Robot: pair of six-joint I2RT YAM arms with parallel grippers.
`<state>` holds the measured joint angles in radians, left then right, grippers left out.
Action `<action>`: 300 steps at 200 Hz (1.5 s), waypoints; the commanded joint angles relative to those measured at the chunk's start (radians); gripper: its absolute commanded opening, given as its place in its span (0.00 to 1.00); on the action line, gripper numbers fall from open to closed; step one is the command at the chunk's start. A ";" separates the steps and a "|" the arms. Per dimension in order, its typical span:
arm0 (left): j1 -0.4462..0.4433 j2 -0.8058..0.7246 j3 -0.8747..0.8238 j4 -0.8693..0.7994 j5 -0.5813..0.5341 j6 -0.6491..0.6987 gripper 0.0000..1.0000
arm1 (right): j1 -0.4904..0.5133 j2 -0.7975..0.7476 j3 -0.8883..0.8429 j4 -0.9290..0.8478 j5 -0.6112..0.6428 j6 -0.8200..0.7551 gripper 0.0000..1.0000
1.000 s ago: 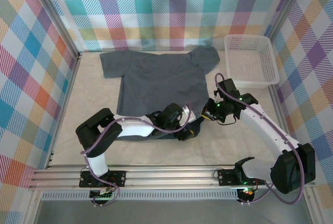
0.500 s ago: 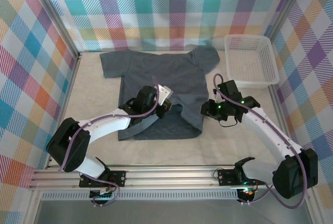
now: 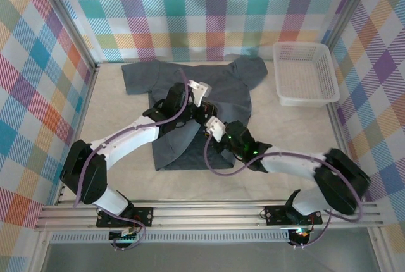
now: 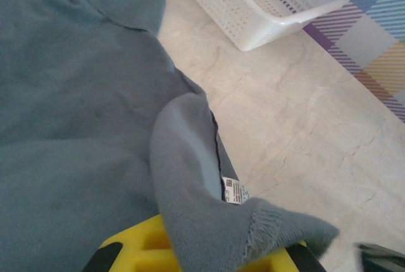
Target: Fold the inside-out t-shirt
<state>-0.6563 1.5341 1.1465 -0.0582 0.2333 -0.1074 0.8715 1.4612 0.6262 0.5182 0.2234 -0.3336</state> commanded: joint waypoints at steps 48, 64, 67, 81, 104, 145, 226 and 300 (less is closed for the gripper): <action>0.033 -0.092 0.076 0.029 0.151 -0.200 0.00 | -0.008 0.466 0.060 0.689 0.287 -0.576 0.02; 0.040 -0.109 0.095 0.001 0.144 -0.205 0.00 | -0.007 0.416 0.061 0.547 0.255 -0.446 0.00; 0.042 -0.110 0.101 -0.005 0.143 -0.202 0.00 | -0.007 0.400 0.055 0.527 0.242 -0.419 0.00; 0.047 -0.113 0.123 -0.039 0.144 -0.188 0.00 | -0.012 0.306 0.050 0.367 0.144 -0.288 0.00; 0.048 -0.106 0.156 -0.053 0.181 -0.175 0.00 | -0.051 0.274 0.188 0.009 0.063 -0.132 0.00; 0.047 -0.116 0.202 -0.089 0.217 -0.164 0.00 | -0.156 0.274 0.350 -0.180 -0.114 0.137 0.01; -0.042 -0.079 0.441 -0.124 0.145 -0.334 0.00 | -0.293 0.384 0.575 -0.397 -0.397 0.689 0.03; -0.113 0.082 0.760 -0.187 0.161 -0.369 0.00 | -0.272 0.456 0.647 -0.483 -0.368 0.702 0.01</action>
<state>-0.7479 1.5627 1.7817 -0.2481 0.3546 -0.4496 0.5903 1.8435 1.2236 0.1081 -0.1169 0.3523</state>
